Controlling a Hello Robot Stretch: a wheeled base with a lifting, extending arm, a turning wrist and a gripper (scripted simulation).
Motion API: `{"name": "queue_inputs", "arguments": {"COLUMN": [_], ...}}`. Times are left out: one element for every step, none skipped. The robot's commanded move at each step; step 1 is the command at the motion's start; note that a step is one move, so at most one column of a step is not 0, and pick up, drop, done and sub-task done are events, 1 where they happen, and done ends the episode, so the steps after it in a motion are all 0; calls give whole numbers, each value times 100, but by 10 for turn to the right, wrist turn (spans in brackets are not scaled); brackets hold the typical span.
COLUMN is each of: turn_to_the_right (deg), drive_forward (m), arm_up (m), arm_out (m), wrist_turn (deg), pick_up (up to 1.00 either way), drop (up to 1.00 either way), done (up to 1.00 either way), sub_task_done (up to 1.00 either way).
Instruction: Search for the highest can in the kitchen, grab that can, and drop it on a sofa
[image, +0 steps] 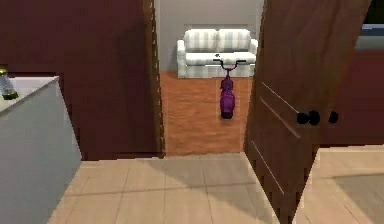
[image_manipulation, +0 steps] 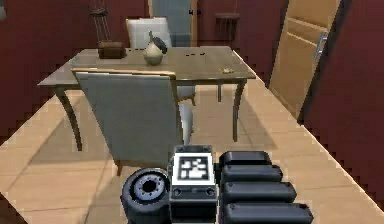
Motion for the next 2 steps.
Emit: {"name": "queue_inputs", "arguments": {"turn_to_the_right": [0,0], "drive_forward": [100,50], "arm_up": [0,0], "arm_out": [0,0], "wrist_turn": [0,0], "pick_up": [0,0], "drop": [0,0], "done": [0,0], "sub_task_done": [0,0]}}
